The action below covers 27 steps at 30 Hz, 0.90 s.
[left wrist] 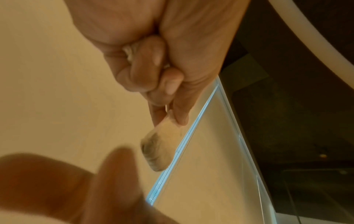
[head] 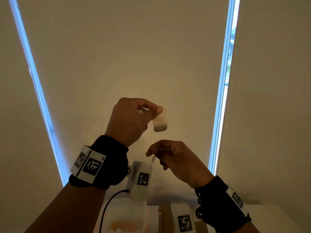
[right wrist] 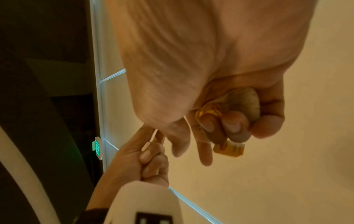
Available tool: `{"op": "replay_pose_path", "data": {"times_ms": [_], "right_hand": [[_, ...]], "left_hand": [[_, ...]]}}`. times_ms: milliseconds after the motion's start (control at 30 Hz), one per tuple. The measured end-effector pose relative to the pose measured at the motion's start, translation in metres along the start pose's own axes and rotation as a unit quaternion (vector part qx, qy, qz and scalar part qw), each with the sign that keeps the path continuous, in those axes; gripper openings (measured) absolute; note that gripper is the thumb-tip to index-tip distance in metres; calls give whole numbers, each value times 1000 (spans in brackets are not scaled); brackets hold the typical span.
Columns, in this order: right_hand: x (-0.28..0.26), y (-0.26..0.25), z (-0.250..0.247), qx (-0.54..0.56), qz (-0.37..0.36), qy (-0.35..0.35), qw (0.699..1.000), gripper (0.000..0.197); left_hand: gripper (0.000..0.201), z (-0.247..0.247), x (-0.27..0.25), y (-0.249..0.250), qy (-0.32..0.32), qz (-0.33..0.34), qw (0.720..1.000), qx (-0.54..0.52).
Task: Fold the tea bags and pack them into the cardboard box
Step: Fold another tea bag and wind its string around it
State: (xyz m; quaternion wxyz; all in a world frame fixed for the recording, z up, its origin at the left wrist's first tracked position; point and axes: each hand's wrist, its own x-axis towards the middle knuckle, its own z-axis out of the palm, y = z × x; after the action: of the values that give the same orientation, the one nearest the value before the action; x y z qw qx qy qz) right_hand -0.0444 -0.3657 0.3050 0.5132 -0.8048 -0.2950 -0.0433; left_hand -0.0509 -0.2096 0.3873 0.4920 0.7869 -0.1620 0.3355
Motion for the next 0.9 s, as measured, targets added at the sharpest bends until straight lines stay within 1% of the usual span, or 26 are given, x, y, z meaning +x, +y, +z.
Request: {"op": "replay_pose_path", "data": {"times_ms": [167,233,300,400,533,633,700,767,833,900], "right_hand": [[-12,-2,-11,-17,-83,5,996,29],[-14,-3,-15,-12,-104,8,994,33],[-16,-2,-18,10,-112,8,994,31],[-17,8,-20,15,-88,-1,996,29],[-15,24,-15,45,-49,-25,997,24],[-14,25,-18,111,-27,-41,993,24],[-12,24,-22,162,-17,-56,985,22],[-9,24,-25,219,-1,-68,973,19],[-4,25,-28,285,11,-67,956,18],[2,24,-33,339,22,-62,939,23]], "left_hand": [[13,-3,4,-7,17,-2,1000,19],[13,-4,4,-10,16,-10,999,27],[14,-3,4,-12,15,-25,999,25],[14,-2,7,-12,20,-36,999,24],[13,-2,10,-6,22,-20,999,27],[13,2,10,-3,17,-10,1000,21],[13,5,8,0,20,-6,1000,19],[14,6,6,3,15,-13,1000,-6],[16,5,5,7,-9,-23,998,-54],[17,2,2,11,-51,-21,995,-84]]}}
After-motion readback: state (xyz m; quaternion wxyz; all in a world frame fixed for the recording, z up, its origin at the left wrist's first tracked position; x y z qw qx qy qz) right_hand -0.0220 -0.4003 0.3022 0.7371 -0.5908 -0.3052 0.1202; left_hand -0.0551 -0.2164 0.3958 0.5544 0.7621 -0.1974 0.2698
